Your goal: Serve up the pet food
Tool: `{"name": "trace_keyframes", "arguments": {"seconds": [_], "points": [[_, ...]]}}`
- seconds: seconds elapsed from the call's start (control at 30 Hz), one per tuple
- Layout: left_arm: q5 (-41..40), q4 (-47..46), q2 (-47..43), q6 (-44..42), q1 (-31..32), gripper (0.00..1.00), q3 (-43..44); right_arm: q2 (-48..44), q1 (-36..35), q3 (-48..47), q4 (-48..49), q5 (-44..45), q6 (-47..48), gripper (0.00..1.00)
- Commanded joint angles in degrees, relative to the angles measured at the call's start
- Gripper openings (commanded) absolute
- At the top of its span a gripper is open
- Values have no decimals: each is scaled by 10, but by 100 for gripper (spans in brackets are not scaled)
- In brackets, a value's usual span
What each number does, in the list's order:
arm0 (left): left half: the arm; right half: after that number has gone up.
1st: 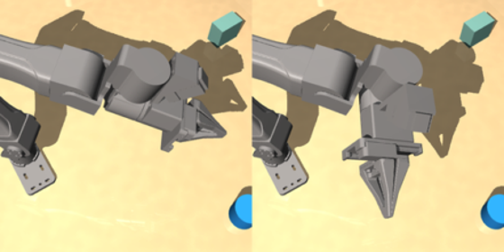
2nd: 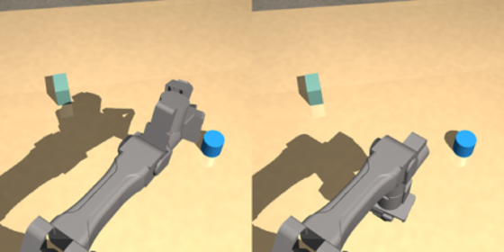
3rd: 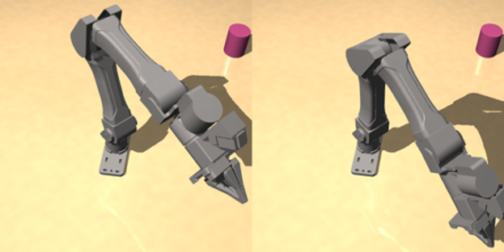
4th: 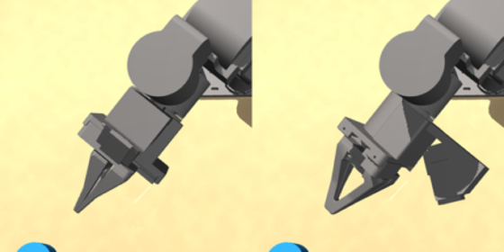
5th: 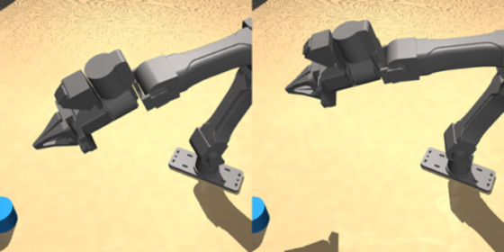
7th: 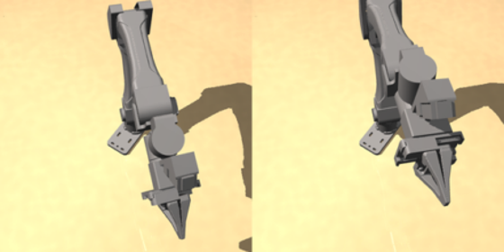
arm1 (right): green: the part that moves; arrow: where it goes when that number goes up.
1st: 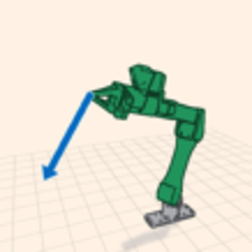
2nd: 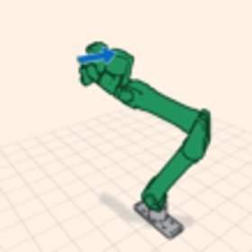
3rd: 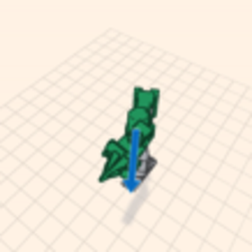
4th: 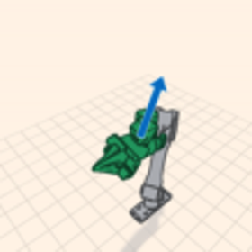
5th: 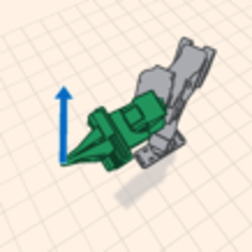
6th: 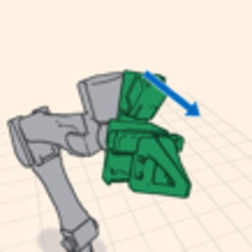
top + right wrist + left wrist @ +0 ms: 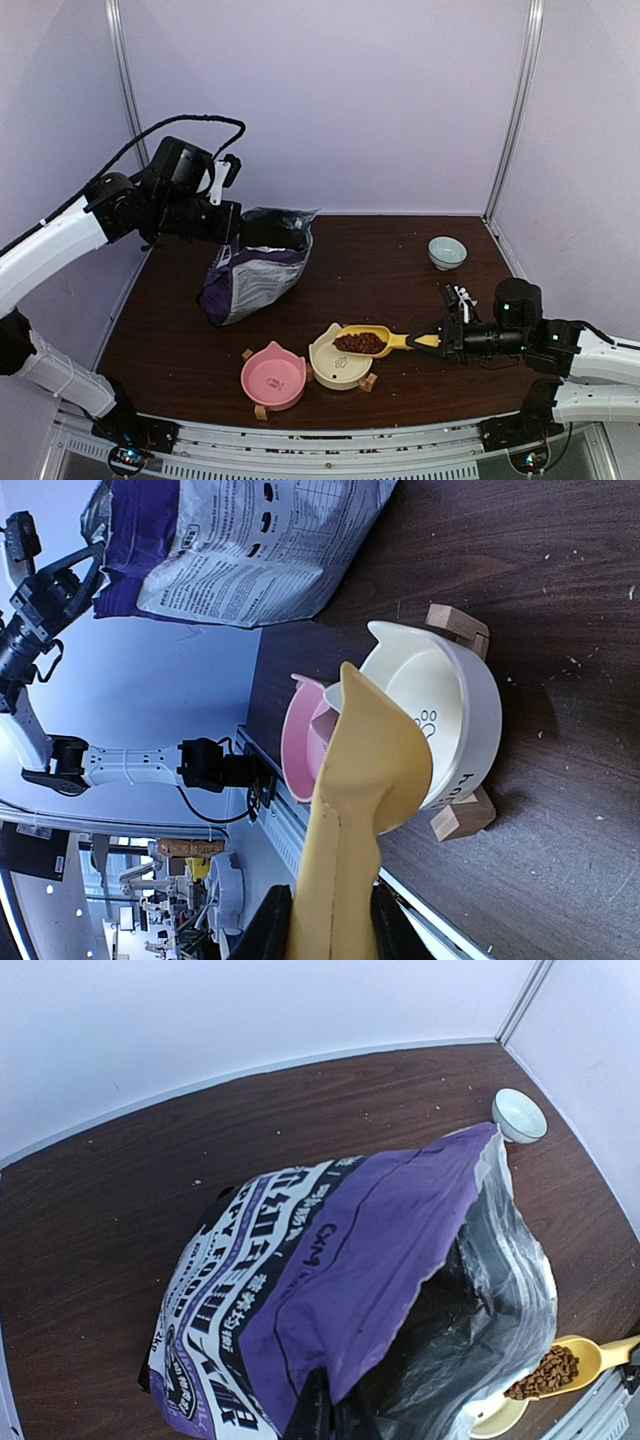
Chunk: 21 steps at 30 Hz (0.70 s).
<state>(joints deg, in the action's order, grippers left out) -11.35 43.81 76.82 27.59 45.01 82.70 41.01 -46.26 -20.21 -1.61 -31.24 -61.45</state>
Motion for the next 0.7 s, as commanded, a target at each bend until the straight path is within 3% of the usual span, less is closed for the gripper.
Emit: {"name": "trace_keyframes", "arguments": {"seconds": [0.0, 0.67], "points": [[12, -28, -11, 9, -5, 0, -4, 21, -3, -13, 6, 7, 21, 12], [15, -29, -24, 4, -7, 0, -22, 53, -2, -106, -129, 15, 89, 12]]}}
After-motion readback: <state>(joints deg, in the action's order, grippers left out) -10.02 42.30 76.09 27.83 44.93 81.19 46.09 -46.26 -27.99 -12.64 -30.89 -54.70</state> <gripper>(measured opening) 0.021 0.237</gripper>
